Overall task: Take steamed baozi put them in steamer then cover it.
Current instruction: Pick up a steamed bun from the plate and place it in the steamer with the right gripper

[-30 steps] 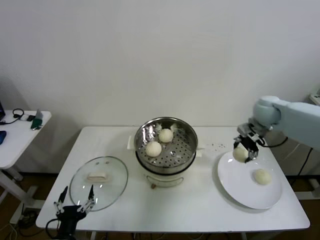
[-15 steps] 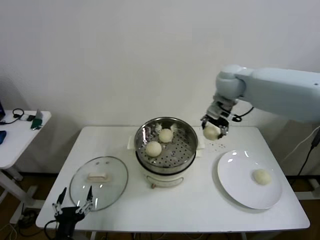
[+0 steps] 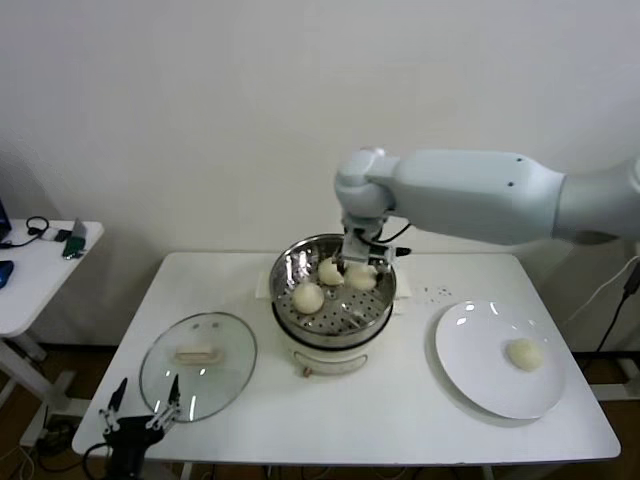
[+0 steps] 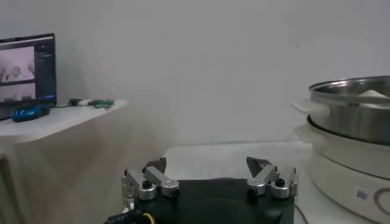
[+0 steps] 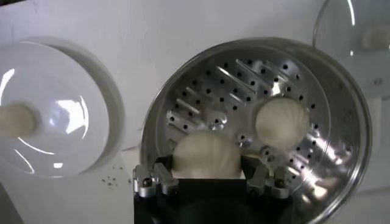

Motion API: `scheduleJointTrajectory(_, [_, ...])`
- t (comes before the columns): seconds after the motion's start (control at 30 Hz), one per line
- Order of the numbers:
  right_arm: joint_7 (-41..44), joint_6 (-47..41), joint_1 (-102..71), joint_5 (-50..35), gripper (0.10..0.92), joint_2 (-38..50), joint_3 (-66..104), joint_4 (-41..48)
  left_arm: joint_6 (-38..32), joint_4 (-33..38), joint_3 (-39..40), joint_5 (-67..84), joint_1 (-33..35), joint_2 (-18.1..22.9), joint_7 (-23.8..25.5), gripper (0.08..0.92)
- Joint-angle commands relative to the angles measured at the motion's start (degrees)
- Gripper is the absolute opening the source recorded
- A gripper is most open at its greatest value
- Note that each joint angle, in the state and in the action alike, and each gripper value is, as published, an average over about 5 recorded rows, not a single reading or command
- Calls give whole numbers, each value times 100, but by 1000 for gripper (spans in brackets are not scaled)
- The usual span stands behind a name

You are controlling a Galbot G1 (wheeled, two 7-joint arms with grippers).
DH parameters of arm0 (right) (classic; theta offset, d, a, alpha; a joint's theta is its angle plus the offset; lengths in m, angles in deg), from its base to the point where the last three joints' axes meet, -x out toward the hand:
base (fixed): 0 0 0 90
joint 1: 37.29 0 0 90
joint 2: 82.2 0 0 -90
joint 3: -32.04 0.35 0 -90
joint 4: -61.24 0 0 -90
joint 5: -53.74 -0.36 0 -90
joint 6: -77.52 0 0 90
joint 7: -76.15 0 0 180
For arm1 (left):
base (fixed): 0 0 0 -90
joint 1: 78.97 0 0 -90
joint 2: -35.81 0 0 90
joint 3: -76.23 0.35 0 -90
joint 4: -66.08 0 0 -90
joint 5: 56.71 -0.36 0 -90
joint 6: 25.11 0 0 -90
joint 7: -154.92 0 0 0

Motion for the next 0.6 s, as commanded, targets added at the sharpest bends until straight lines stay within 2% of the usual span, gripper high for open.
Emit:
scheduleJointTrajectory(0.03, [25,305,-520,554,729,-485,123,56,-8,-30,-14,8,23,2,-6,823])
scheduleJointTrajectory(0.6, [-14,447,-869,551,736,-587,38,180,-20,-154,-3,4,14,32,-13,823])
